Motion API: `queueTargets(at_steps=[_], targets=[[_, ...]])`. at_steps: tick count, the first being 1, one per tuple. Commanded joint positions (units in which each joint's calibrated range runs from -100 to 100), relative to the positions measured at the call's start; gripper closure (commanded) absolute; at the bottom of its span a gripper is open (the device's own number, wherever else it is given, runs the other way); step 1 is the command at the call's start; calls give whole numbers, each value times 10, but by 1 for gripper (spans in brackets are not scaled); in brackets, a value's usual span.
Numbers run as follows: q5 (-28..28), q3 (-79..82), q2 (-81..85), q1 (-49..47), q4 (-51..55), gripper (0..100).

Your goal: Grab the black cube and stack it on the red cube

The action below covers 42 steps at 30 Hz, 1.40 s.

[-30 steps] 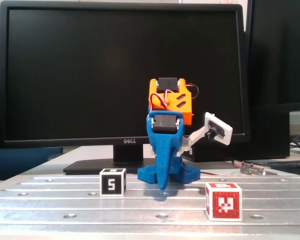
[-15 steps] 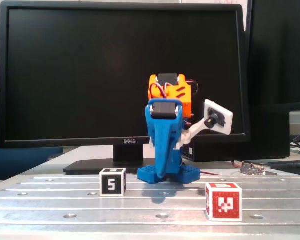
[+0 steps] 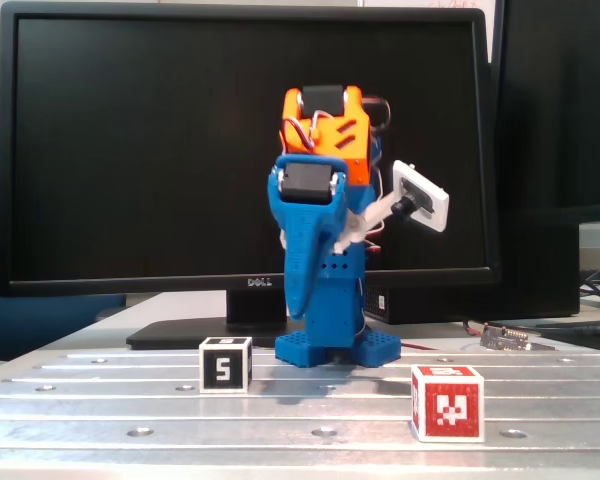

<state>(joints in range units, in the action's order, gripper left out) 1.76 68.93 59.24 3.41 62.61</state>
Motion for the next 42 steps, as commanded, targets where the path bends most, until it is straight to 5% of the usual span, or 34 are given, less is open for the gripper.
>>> queueTargets(at_steps=[1,9,19,42], targets=[[34,-97,-104,36,34,99],[92,-257,-271,117,127,99],[188,-268,-297,208,160,99],[246,-200,-295,270,206,99]])
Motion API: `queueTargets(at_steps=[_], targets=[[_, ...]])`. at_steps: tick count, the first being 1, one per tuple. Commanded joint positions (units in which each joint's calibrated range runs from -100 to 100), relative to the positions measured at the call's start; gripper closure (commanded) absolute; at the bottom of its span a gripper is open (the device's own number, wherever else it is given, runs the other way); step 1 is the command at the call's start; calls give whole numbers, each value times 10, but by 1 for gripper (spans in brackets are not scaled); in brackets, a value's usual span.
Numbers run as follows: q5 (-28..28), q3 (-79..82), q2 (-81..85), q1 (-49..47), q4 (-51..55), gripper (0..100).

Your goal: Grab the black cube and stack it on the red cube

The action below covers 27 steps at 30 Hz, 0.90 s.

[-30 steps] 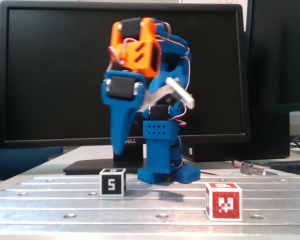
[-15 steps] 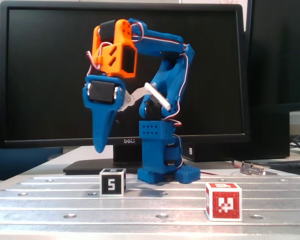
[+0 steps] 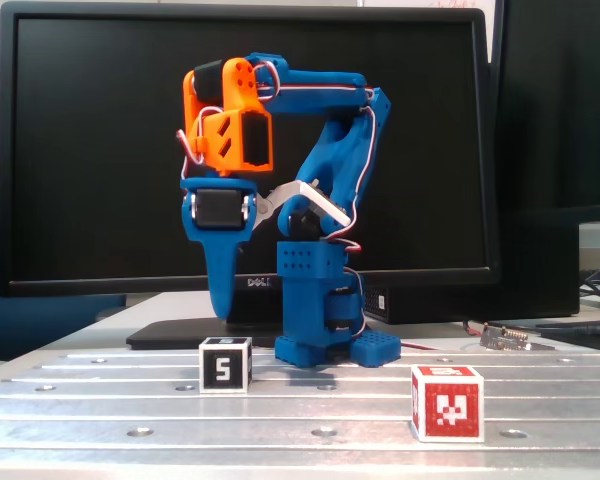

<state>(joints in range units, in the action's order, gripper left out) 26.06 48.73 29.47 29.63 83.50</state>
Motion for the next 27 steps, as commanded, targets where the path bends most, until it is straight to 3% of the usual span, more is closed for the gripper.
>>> queueTargets(at_steps=[1,6,22,27], targets=[[3,2,3,8,-3,99],[3,3,2,16,-3,97],[3,44,3,30,-15,71],[3,44,3,30,-16,69]])
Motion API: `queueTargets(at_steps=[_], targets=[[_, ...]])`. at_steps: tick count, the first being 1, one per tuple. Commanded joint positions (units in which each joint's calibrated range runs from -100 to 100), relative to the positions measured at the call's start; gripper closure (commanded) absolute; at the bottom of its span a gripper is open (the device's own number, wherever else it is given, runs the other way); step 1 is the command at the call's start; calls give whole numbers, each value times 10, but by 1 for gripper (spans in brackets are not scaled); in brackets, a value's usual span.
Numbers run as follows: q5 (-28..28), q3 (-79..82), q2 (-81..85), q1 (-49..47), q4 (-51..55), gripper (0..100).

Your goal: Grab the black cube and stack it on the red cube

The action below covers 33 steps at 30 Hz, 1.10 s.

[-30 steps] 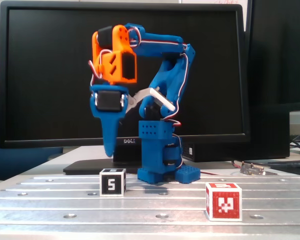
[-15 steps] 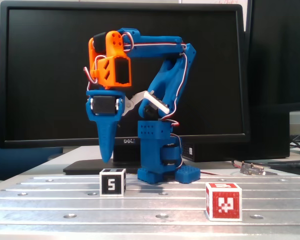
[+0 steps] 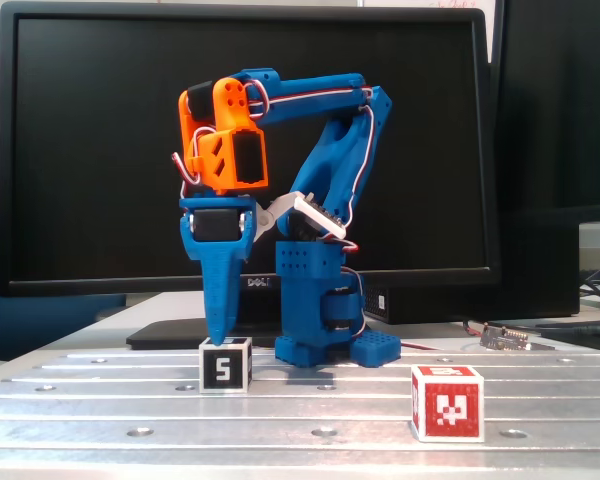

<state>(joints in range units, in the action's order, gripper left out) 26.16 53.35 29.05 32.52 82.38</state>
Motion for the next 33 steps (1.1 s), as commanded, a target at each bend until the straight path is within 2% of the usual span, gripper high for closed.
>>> queueTargets(at_steps=[1,33], targets=[[2,-2,7,1,-9,69],[1,87,-1,-1,-105,69]])
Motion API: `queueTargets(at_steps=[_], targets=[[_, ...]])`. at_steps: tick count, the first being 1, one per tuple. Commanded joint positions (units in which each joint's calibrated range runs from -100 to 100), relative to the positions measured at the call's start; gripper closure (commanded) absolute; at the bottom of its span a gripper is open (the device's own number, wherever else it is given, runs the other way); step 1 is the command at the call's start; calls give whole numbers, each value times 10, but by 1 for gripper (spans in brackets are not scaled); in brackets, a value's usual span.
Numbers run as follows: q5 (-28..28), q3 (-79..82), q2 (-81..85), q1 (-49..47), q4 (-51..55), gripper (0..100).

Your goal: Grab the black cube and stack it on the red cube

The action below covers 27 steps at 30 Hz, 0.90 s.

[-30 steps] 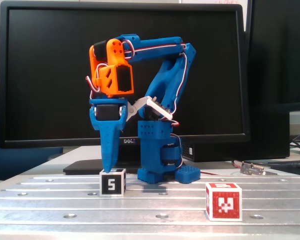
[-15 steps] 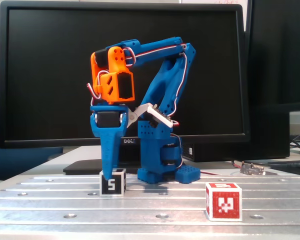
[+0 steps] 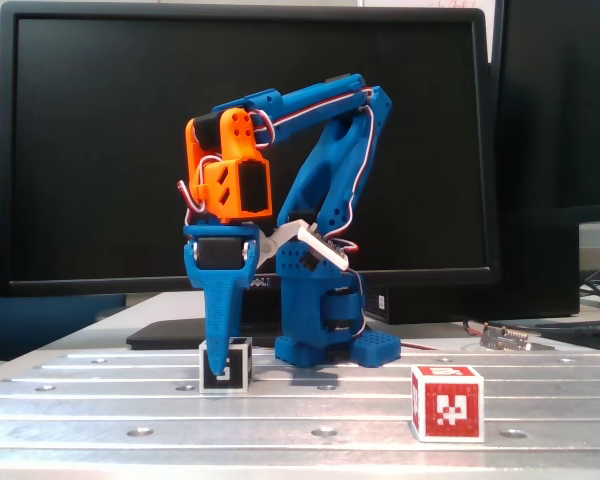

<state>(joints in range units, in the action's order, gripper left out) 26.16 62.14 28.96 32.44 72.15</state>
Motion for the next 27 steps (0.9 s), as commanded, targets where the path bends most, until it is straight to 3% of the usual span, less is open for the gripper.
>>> queueTargets(at_steps=[1,20,27], targets=[[1,1,0,0,-4,69],[1,5,0,1,-4,69],[1,1,2,1,-4,76]])
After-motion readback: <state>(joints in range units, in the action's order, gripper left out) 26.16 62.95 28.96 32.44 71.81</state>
